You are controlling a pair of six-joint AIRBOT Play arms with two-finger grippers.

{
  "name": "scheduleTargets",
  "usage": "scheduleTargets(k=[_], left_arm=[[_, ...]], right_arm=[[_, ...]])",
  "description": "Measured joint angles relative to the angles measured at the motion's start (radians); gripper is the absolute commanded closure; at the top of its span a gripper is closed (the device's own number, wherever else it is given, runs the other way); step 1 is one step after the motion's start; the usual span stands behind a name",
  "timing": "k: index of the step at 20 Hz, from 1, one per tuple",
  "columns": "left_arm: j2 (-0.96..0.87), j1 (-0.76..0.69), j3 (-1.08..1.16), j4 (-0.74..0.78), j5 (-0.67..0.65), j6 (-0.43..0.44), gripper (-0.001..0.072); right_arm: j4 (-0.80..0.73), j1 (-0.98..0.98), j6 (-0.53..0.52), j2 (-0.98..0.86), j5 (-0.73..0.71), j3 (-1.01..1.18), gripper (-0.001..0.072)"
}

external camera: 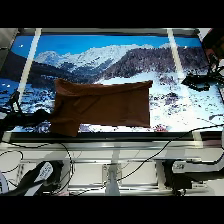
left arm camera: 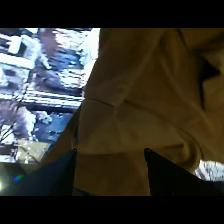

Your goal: Fold the clothes and pants, and hang the long-sleeved shirts on hangers.

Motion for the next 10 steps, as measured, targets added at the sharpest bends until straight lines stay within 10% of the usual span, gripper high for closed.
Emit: scheduleTargets(k=[10], left_arm=[[-0.054,0.045,0.002,-0.026,-0.012,0.292,0.0186]], right_arm=[[0.0,0.0,-0.001,0.0,0.002,0.0,0.024]])
